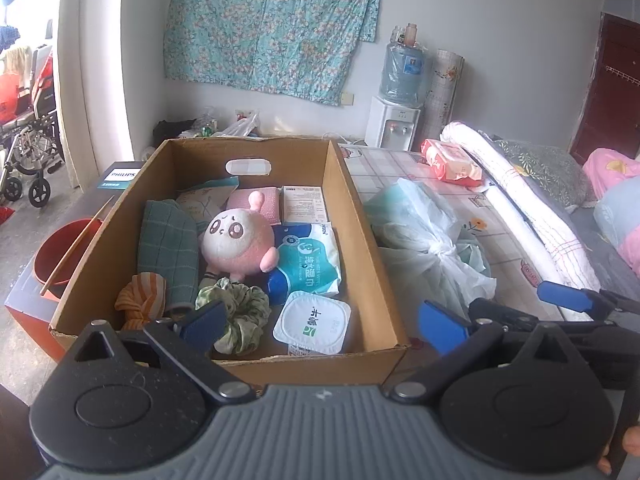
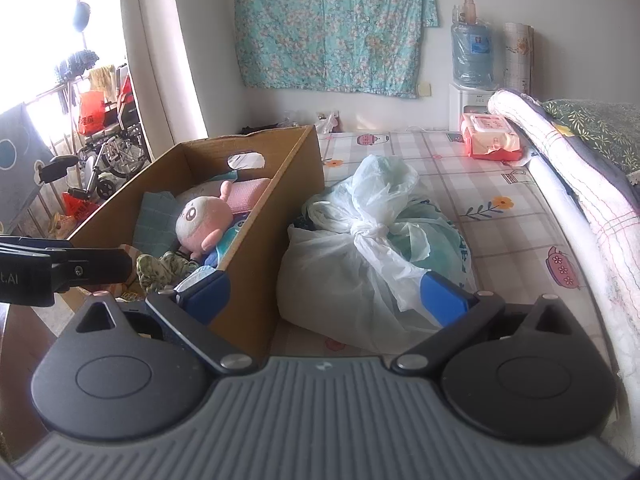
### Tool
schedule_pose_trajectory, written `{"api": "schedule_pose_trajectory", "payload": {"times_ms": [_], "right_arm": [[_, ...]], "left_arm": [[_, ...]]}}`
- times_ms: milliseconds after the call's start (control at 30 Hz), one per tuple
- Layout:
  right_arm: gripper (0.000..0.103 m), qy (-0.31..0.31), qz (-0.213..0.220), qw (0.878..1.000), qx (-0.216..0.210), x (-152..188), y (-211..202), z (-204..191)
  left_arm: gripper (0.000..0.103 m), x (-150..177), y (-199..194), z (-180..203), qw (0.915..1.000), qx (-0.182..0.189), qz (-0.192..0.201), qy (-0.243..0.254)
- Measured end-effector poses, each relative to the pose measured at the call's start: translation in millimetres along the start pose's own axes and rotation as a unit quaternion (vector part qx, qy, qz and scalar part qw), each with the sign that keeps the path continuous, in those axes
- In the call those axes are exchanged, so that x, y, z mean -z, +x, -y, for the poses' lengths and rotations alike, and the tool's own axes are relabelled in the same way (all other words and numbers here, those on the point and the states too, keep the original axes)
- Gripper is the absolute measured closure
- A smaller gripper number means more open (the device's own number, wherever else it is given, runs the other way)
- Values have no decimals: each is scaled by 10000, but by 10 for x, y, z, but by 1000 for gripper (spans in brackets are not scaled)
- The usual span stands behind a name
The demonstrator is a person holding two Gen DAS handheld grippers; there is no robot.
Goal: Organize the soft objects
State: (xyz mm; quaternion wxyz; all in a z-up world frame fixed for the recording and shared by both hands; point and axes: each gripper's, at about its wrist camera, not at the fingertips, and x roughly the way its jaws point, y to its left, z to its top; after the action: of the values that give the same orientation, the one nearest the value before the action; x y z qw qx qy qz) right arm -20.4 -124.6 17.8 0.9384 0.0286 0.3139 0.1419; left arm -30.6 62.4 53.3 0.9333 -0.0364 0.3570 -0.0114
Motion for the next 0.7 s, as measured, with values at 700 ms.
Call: {"api": "schedule_pose_trajectory", "payload": {"times_ms": [700], "right_arm": [[1, 279, -397, 9985, -239, -8, 25, -53]], "left_arm": [[0, 183, 59, -67, 9949, -804, -464, -392]]}}
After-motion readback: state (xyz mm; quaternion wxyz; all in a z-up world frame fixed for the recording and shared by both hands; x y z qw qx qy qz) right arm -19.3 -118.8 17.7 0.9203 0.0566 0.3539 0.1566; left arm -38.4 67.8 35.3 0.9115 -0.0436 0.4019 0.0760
